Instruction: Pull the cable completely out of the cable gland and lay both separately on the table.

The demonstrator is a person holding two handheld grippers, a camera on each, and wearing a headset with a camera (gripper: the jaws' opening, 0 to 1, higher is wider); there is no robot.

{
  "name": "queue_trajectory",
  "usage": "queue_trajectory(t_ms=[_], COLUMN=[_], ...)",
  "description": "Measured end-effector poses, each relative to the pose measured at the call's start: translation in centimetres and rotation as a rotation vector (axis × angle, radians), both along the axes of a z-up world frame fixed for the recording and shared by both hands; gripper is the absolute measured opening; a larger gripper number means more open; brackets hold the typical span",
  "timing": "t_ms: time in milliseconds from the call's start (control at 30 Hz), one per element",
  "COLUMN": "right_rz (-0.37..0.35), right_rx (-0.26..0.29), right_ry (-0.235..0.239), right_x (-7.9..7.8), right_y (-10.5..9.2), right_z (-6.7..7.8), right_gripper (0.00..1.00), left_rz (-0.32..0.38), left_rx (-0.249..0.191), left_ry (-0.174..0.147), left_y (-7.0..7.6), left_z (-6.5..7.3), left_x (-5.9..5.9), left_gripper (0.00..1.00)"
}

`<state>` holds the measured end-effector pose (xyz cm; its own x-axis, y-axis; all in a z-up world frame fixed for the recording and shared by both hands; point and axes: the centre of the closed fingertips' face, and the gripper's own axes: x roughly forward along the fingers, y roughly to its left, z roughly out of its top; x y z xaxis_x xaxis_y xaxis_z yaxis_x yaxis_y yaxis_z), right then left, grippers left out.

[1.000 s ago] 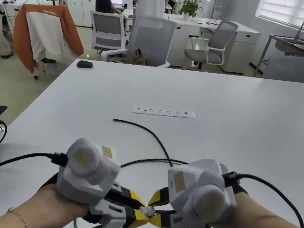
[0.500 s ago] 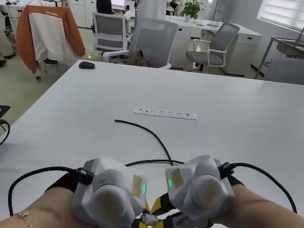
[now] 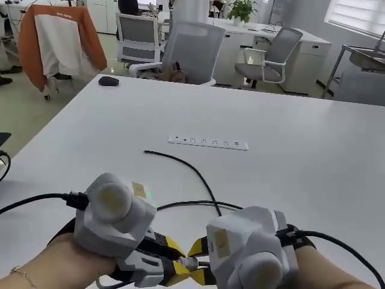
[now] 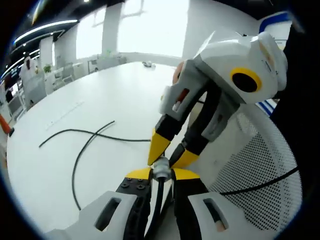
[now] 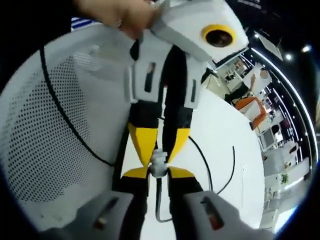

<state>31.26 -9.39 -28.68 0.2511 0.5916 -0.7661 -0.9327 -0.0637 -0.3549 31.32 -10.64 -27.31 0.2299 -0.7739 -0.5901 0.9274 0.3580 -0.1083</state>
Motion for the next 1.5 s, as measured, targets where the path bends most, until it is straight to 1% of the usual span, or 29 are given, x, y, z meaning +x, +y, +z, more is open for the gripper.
queue_trajectory(t_ms=[33,67,100,167,233,267,300,333,400,467,500,533,600,633,700,733,767,833,867,900,967,1033,1167,1267,1300,1367,1400,1467,1500], right_rz=[-0.032,-0.091,-0.121,-0.175,-0.215,-0.232,-0.236,-0.245,-0.251,-0.241,-0.24,-0.235,-0.233,-0.227,-0.228,-0.244,-0.258,-0.299,-0.348,-0.361,-0.384,-0.442,-0.475,-0.473,-0.46,-0.435,-0.394,-0.31,-0.289], right_rx=[0.013,0.01,0.016,0.043,0.068,0.085,0.09,0.103,0.122,0.133,0.132,0.121,0.115,0.108,0.094,0.081,0.069,0.037,0.011,-0.003,-0.014,-0.06,-0.088,-0.085,-0.086,-0.076,-0.069,-0.045,-0.031], right_ry=[0.023,0.03,0.024,0.017,0.023,0.02,0.017,0.025,0.05,0.036,0.034,0.051,0.045,0.042,0.03,0.017,0.012,0.018,0.024,0.025,0.038,0.051,0.062,0.093,0.103,0.098,0.09,0.065,0.073], right_x=[0.2,0.8,1.3,2.0,2.3,2.6,2.6,2.6,2.3,2.3,2.4,2.2,2.2,2.1,2.3,2.7,2.9,3.5,3.8,4.0,4.1,4.2,4.3,3.9,3.6,3.4,3.2,2.6,2.1], right_y=[-0.1,-0.7,-1.0,-1.4,-1.7,-1.9,-2.0,-2.1,-1.9,-1.8,-1.8,-1.7,-1.7,-1.6,-1.7,-2.1,-2.4,-3.4,-4.2,-4.6,-5.1,-6.4,-7.2,-7.0,-6.7,-6.1,-5.4,-4.0,-3.3], right_z=[-0.1,-0.3,-0.3,-0.3,-0.3,-0.3,-0.3,-0.5,-0.7,-0.8,-0.9,-1.2,-1.4,-1.5,-1.7,-1.8,-2.0,-2.6,-2.9,-3.2,-3.5,-4.1,-4.6,-4.9,-5.1,-5.0,-4.9,-4.4,-4.2], right_gripper=[0.13,0.14,0.16,0.21,0.2,0.19,0.18,0.18,0.17,0.12,0.08,0.04,0.04,0.04,0.04,0.04,0.03,0.03,0.03,0.03,0.03,0.03,0.04,0.05,0.08,0.16,0.19,0.2,0.21], left_rz=[-0.002,-0.015,-0.028,-0.055,-0.073,-0.085,-0.088,-0.088,-0.091,-0.093,-0.093,-0.086,-0.082,-0.071,-0.068,-0.057,-0.045,-0.019,-0.008,-0.005,0.0,0.001,-0.004,-0.013,-0.02,-0.033,-0.044,-0.068,-0.088], left_rx=[0.008,0.028,0.046,0.084,0.11,0.131,0.141,0.142,0.15,0.17,0.18,0.191,0.186,0.177,0.183,0.192,0.195,0.196,0.201,0.205,0.202,0.209,0.222,0.232,0.23,0.233,0.239,0.263,0.271], left_ry=[-0.031,-0.101,-0.131,-0.203,-0.262,-0.291,-0.305,-0.305,-0.328,-0.352,-0.354,-0.352,-0.339,-0.321,-0.318,-0.321,-0.317,-0.31,-0.316,-0.318,-0.309,-0.308,-0.306,-0.308,-0.308,-0.302,-0.305,-0.311,-0.322], left_y=[0.0,0.0,0.0,0.0,-0.1,-0.1,-0.1,-0.2,-0.3,-0.2,-0.1,0.0,0.1,0.0,0.3,0.6,0.8,1.2,1.4,1.5,1.6,1.6,1.7,1.6,1.6,1.4,1.4,1.3,1.1], left_z=[0.0,0.1,0.0,0.1,0.2,0.2,0.1,0.0,-0.1,-0.5,-0.7,-1.1,-1.1,-1.2,-1.4,-1.5,-1.6,-1.5,-1.5,-1.5,-1.5,-1.7,-2.0,-2.1,-2.2,-2.5,-2.6,-3.0,-3.1], left_x=[0.2,0.5,0.6,0.7,0.9,1.0,1.0,1.0,1.1,1.3,1.4,1.6,1.6,1.5,1.7,2.0,2.2,2.5,2.6,2.7,2.6,2.5,2.4,2.2,2.1,1.7,1.5,1.1,1.0], left_gripper=[0.16,0.17,0.17,0.17,0.17,0.17,0.17,0.17,0.17,0.17,0.17,0.17,0.17,0.17,0.17,0.17,0.17,0.17,0.17,0.17,0.17,0.17,0.17,0.17,0.17,0.17,0.17,0.17,0.17])
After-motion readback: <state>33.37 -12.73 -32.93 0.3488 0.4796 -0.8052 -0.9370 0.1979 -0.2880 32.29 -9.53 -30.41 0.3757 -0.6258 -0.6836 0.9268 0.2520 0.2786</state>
